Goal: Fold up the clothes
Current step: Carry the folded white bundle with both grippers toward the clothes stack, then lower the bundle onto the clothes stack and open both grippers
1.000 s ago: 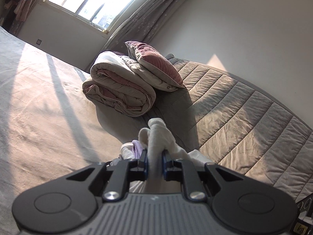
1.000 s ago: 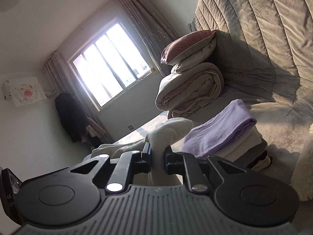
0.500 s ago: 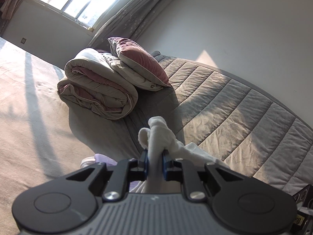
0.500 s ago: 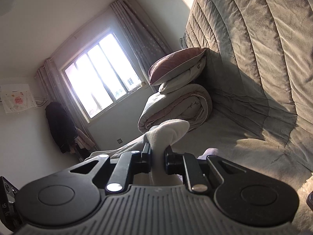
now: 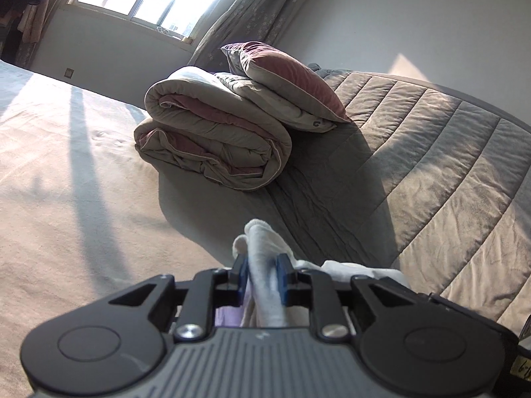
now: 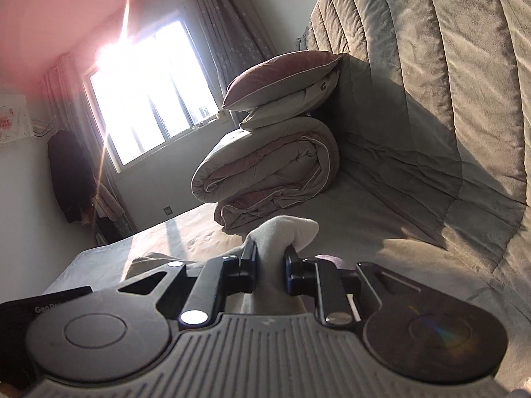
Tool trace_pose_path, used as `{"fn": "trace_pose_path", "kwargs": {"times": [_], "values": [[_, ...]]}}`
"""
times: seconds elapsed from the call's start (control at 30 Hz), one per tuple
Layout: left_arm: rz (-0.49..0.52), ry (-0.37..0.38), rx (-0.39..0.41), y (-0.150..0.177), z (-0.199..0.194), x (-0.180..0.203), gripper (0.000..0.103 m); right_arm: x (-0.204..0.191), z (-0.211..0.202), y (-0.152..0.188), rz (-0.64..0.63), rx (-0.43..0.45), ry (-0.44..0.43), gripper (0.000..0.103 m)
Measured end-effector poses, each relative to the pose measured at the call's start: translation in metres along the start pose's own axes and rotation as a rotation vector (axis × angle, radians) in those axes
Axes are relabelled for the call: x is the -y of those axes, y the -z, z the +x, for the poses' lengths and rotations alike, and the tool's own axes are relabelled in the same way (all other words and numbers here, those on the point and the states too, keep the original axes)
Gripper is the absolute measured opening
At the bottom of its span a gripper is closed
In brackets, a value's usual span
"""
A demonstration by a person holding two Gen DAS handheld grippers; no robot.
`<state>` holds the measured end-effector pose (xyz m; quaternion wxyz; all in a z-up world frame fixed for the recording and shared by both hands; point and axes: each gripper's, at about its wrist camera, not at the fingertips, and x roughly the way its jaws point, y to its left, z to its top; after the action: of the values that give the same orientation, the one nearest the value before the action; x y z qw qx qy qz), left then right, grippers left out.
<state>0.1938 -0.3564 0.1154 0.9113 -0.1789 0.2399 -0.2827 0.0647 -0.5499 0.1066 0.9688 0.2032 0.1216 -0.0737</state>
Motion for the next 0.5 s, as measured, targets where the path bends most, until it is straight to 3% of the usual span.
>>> {"fn": "trace_pose_path", "kwargs": {"times": [0.07, 0.13, 0.2, 0.37, 0.5], "values": [[0.023, -0.020, 0.013, -0.003, 0.000, -0.001, 0.019, 0.002, 0.003, 0.004, -0.017, -0.002, 0.044, 0.025], [0.037, -0.028, 0.037, -0.007, -0.004, 0.000, 0.025, 0.008, 0.001, 0.003, -0.015, 0.013, 0.061, 0.043], [0.056, -0.016, 0.059, -0.011, -0.010, 0.003, 0.028, 0.010, -0.010, -0.002, -0.015, 0.054, 0.060, 0.047], [0.165, 0.053, 0.071, -0.014, -0.009, 0.022, 0.026, -0.003, -0.027, -0.018, -0.091, 0.105, 0.014, 0.047], [0.203, 0.067, -0.016, -0.002, 0.006, 0.027, 0.015, -0.017, -0.017, -0.018, -0.154, 0.057, -0.004, 0.030]]}}
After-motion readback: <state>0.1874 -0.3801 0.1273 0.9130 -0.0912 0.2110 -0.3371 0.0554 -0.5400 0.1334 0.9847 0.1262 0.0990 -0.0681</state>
